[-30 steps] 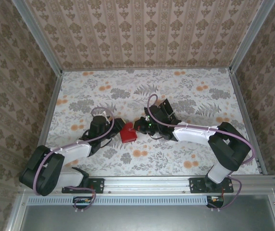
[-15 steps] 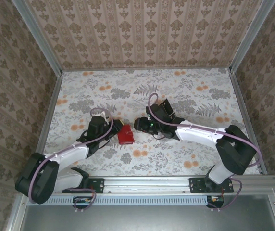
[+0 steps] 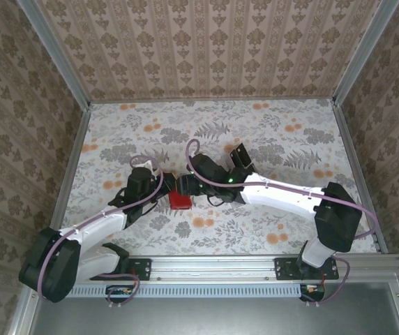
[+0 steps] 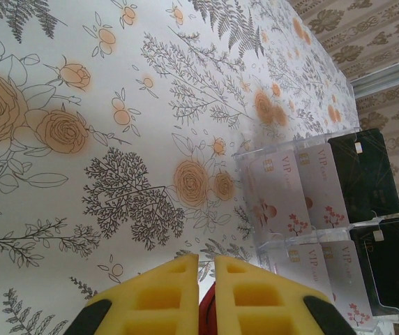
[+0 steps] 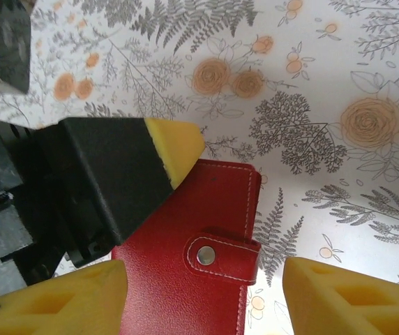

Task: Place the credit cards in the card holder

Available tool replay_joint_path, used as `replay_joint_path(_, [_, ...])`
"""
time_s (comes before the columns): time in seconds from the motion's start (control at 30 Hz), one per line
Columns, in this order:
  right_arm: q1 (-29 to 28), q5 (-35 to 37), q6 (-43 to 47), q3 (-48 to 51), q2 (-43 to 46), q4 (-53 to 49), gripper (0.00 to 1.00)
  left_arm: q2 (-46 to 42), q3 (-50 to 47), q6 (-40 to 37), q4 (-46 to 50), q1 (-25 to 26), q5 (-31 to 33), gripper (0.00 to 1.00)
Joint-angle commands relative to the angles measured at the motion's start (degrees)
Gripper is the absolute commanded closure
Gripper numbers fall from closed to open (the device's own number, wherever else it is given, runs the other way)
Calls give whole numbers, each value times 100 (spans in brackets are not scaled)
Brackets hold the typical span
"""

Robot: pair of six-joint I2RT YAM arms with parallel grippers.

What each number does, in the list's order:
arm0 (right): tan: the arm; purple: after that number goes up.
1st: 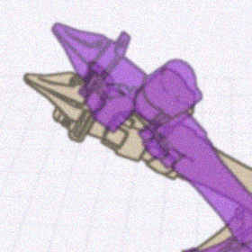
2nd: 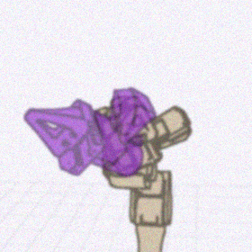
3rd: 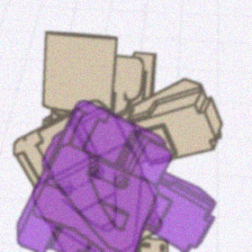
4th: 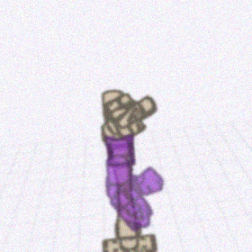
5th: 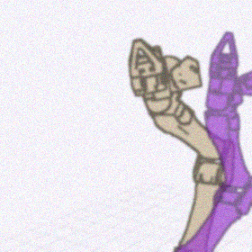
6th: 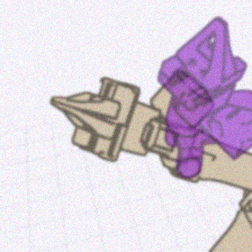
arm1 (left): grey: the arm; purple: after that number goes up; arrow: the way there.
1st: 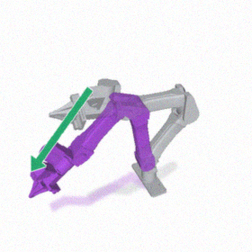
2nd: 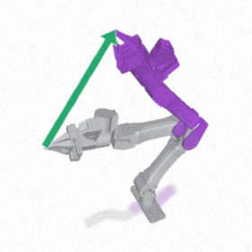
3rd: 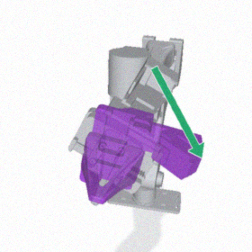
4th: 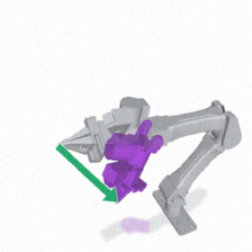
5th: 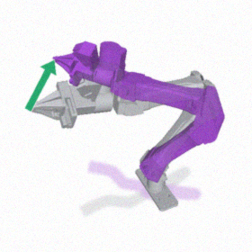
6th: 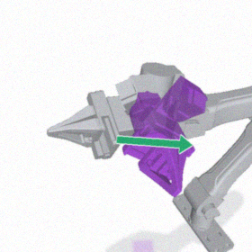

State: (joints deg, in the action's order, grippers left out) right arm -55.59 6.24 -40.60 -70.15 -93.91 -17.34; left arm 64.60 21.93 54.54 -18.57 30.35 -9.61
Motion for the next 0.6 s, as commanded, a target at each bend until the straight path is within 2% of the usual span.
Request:
replay_joint_path(0.0, [-73,308,189,-207,-231,-358,37,-110,211,-84,84,33,83,100])
replay_joint_path(0.4, [-145,294,140,-330,-718,-190,38,-123,258,-65,109,33,94,100])
replay_joint_path(0.57, [-147,427,140,-385,-898,-189,45,-97,285,-67,116,33,84,100])
